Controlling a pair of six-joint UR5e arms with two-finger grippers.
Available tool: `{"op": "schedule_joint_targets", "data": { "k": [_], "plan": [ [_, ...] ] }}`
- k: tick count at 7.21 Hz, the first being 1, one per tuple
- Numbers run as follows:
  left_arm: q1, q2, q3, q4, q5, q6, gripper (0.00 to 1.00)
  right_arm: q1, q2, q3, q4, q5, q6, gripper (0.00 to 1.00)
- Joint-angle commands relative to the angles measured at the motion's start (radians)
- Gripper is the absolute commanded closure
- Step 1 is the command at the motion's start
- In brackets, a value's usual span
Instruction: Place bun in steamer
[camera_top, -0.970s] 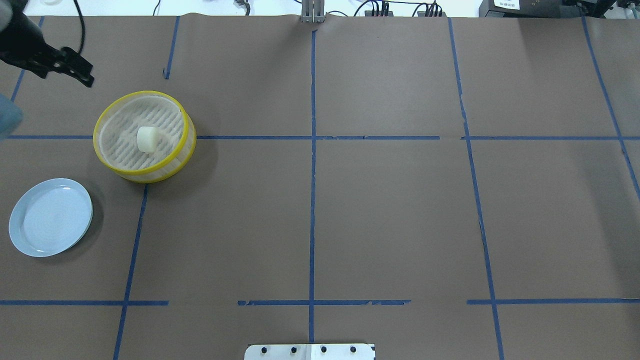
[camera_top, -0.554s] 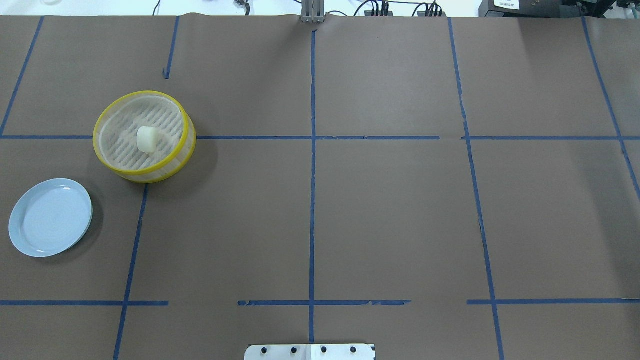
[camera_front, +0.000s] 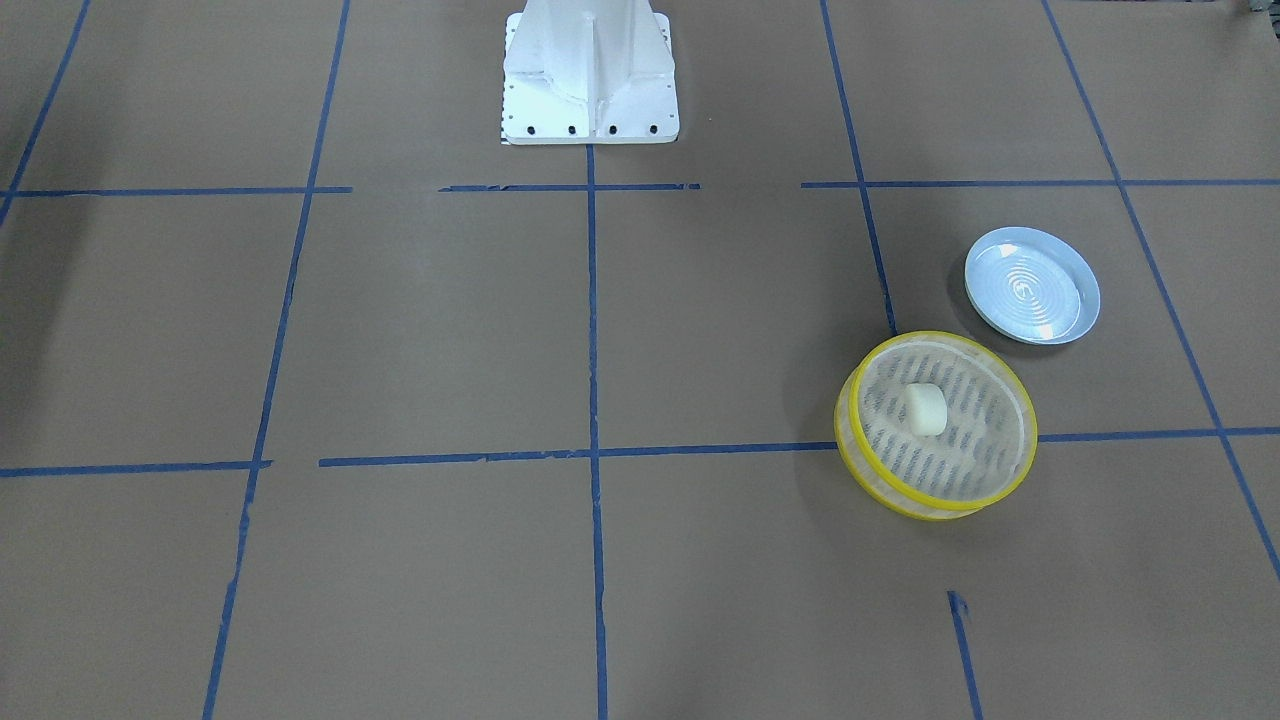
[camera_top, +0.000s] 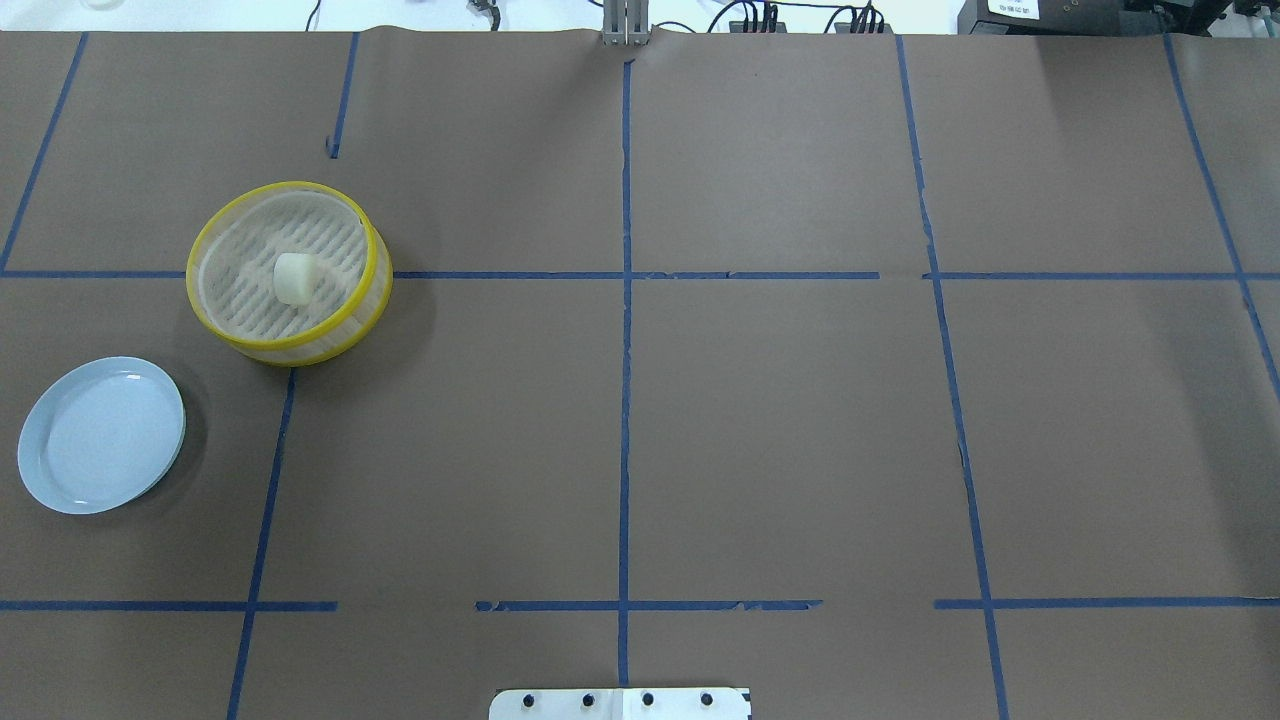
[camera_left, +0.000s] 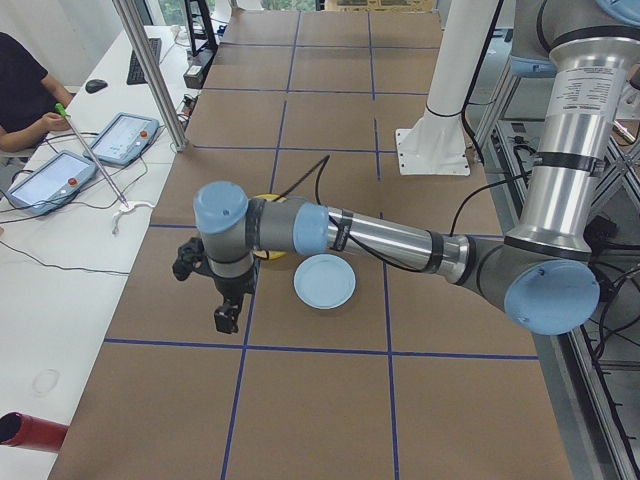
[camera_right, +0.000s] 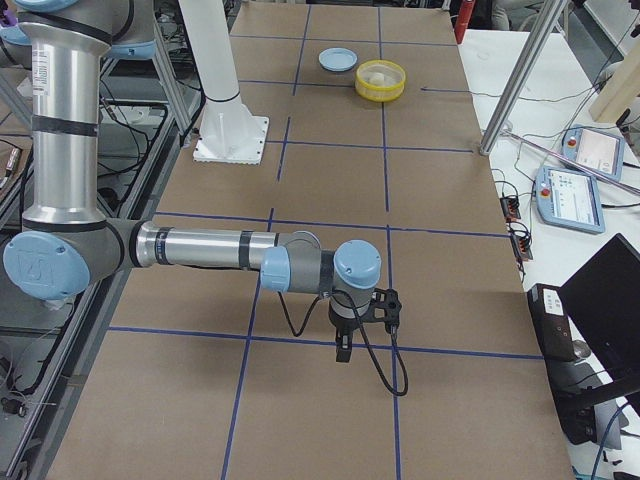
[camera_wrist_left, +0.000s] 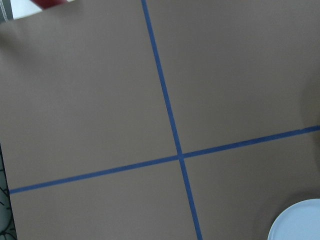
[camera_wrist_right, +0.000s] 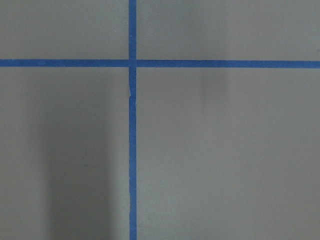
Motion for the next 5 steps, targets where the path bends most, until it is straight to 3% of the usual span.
{"op": "schedule_joint_targets", "data": {
  "k": [1, 5],
  "plan": [
    [-0.001, 0.059, 0.098, -0.121, -0.009, -0.005, 0.00, -0.001, 0.000, 0.000, 0.000, 0.000, 0.000, 0.00],
    [-0.001, 0.104, 0.066, -0.110, -0.024, -0.035, 0.00, 0.000, 0.000, 0.000, 0.000, 0.000, 0.000, 0.00]
  ]
}}
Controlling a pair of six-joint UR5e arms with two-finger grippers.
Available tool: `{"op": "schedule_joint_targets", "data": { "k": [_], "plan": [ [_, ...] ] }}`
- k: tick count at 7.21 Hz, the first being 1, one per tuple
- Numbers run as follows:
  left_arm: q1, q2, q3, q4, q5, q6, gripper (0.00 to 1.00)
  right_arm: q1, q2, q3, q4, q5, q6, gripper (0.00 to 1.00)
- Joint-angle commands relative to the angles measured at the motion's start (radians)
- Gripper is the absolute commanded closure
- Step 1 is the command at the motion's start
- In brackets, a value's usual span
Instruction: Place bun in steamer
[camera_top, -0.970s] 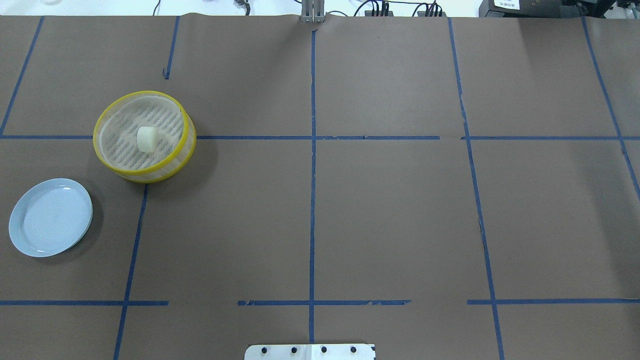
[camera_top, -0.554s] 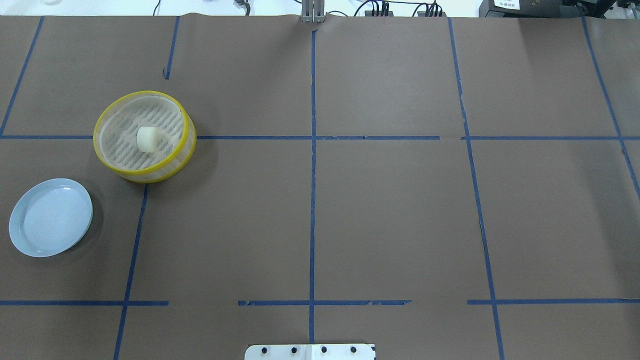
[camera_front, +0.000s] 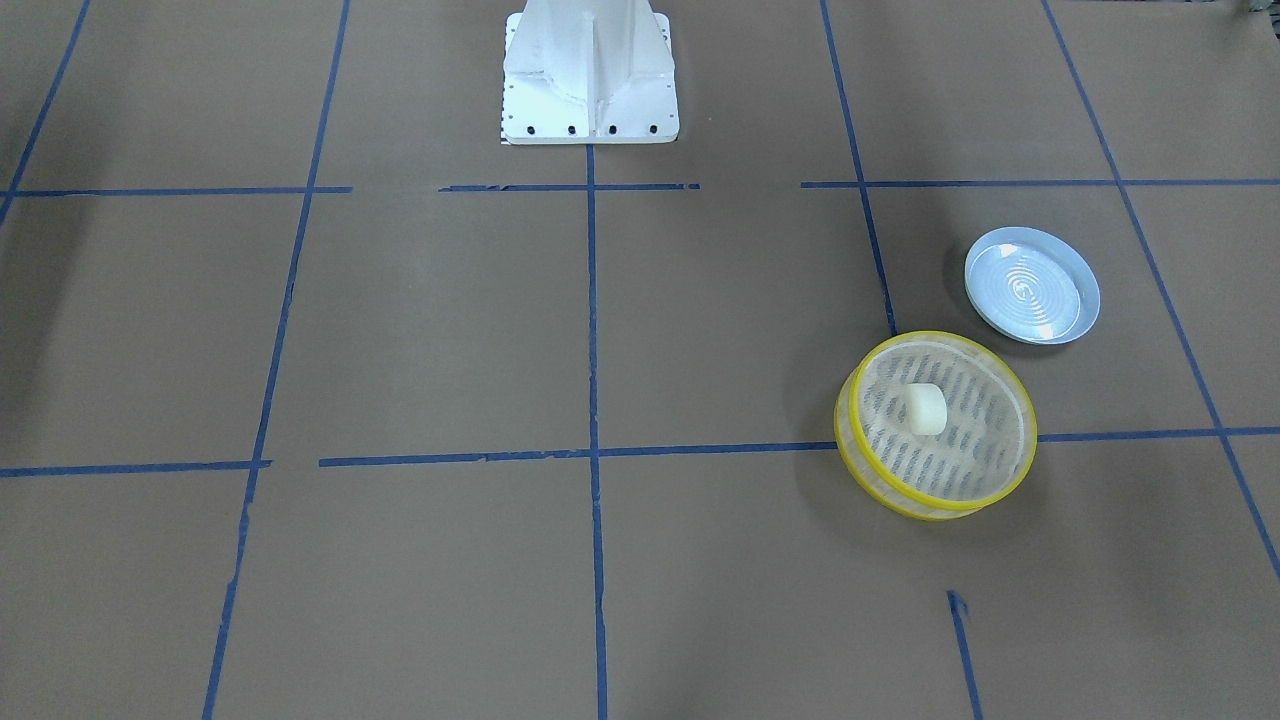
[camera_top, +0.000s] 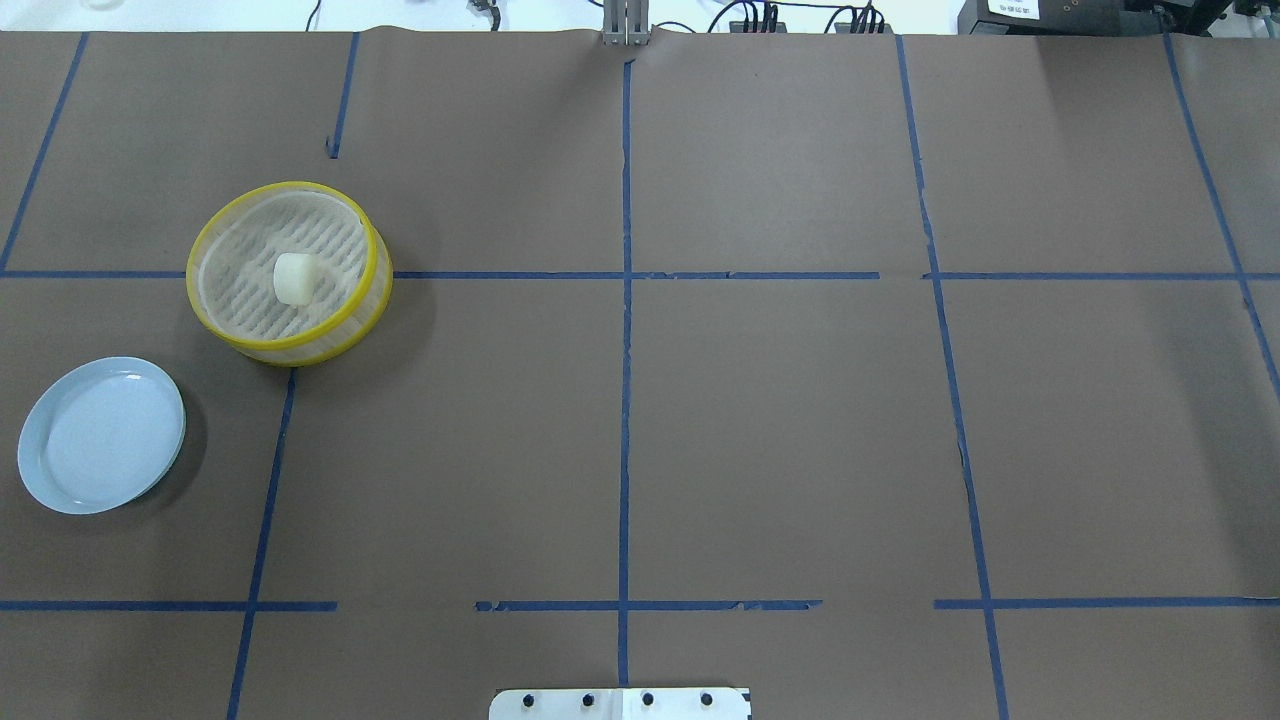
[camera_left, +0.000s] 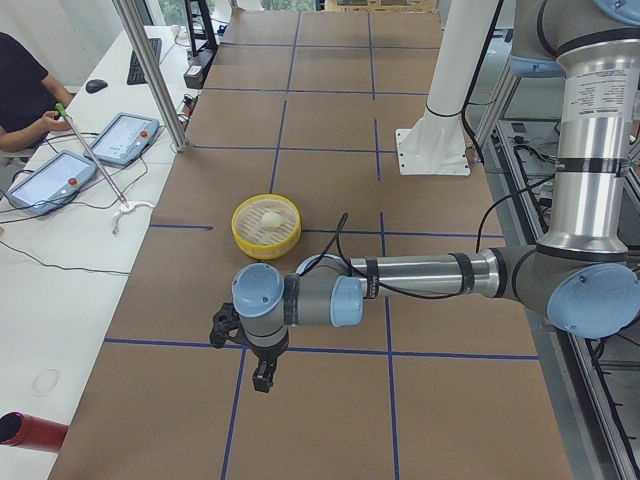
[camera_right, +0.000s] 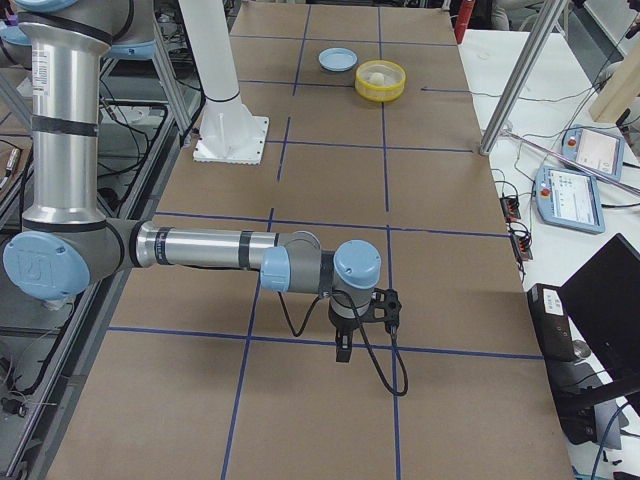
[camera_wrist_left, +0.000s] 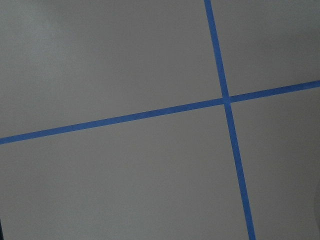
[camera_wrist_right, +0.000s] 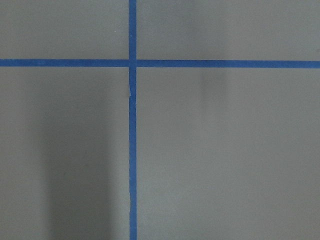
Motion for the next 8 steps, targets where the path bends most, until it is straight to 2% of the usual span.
{"op": "schedule_joint_targets", "data": {
  "k": [1, 3, 6, 8],
  "plan": [
    [-0.001, 0.013, -0.028, 0.003, -0.007, -0.028, 0.00, 0.001, 0.000, 0.000, 0.000, 0.000, 0.000, 0.00],
    [-0.002, 0.013, -0.028, 0.006, -0.007, -0.028, 0.00, -0.001, 0.000, 0.000, 0.000, 0.000, 0.000, 0.00],
    [0.000, 0.013, -0.098, 0.127, -0.009, -0.052, 0.00, 0.001, 0.000, 0.000, 0.000, 0.000, 0.000, 0.00],
    [0.000, 0.013, -0.089, 0.132, -0.010, -0.071, 0.00, -0.001, 0.000, 0.000, 0.000, 0.000, 0.000, 0.00]
  ]
}}
